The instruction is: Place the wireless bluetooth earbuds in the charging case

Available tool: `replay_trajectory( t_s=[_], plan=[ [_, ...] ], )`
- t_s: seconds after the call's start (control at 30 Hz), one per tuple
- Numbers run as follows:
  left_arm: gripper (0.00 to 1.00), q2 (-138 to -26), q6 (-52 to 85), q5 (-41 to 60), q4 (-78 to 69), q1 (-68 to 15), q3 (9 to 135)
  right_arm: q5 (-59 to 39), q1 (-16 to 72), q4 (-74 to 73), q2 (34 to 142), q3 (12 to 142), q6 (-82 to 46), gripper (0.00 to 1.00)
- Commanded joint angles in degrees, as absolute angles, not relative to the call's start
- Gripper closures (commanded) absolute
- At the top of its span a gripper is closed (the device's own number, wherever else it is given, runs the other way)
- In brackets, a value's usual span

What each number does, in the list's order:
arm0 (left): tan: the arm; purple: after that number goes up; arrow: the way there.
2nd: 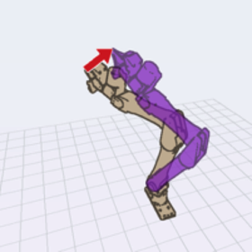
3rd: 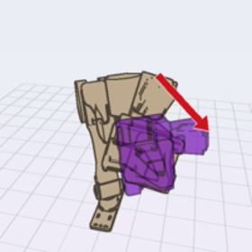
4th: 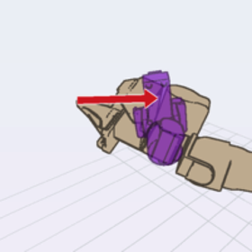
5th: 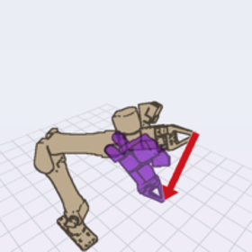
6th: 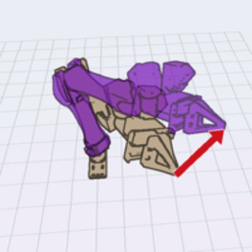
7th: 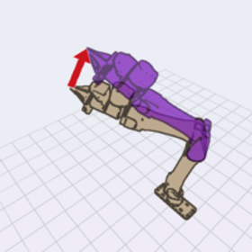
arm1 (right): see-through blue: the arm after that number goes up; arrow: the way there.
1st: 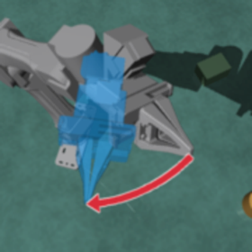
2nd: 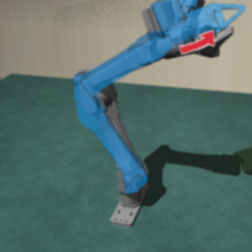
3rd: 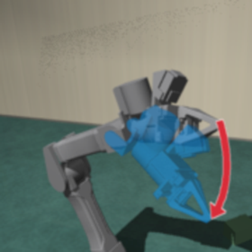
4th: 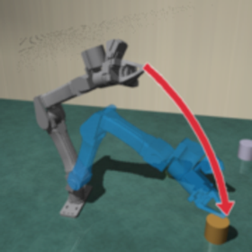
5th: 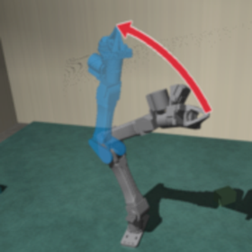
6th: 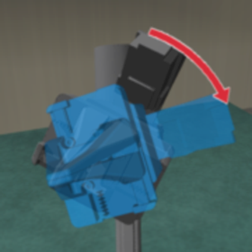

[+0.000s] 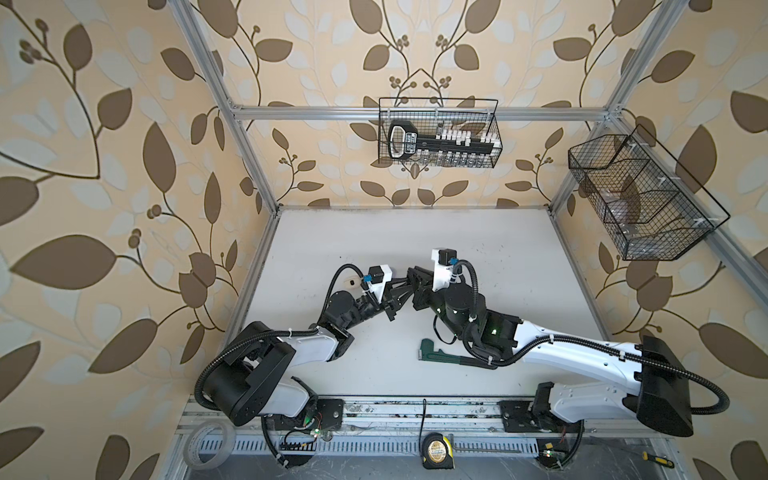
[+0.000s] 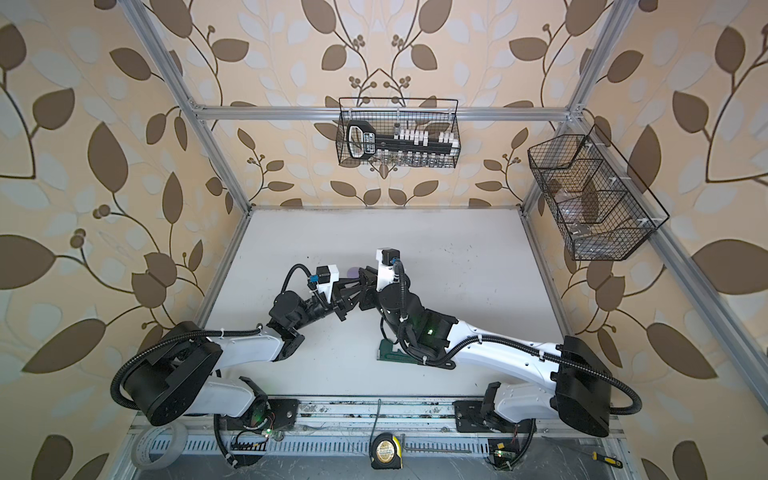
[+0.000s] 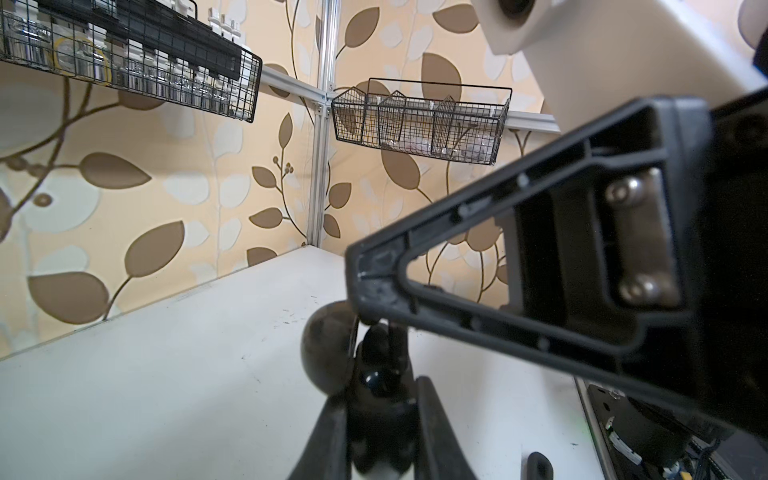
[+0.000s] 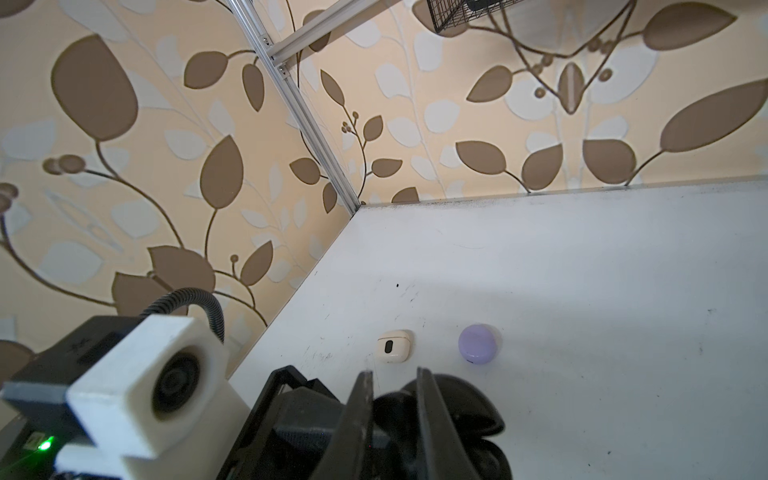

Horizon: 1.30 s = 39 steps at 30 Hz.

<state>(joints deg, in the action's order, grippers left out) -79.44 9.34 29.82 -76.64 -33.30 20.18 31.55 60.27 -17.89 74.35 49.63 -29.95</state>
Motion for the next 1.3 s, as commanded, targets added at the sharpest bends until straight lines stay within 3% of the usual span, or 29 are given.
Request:
replay_trajectory(
  t_s=[0.0, 0.73, 1.07, 1.27],
  plan=[
    [1.0, -77.0, 9.7, 29.7, -81.5, -32.9, 21.0, 32.7, 60.0, -19.0, 75.2, 51.4, -29.0, 0.84],
    [1.0, -75.3, 9.4, 29.3, -81.5, -32.9, 20.0, 31.4, 59.8, -16.4, 74.3, 49.6, -29.7, 0.84],
    [1.0, -74.4, 9.6, 29.6, -81.5, -32.9, 19.6, 32.2, 60.8, -16.2, 74.7, 49.3, -29.7, 0.74],
    [1.0, -74.0, 9.5, 29.9, -81.5, -32.9, 19.3, 32.6, 60.9, -16.0, 74.3, 49.3, -29.7, 0.73]
  ],
)
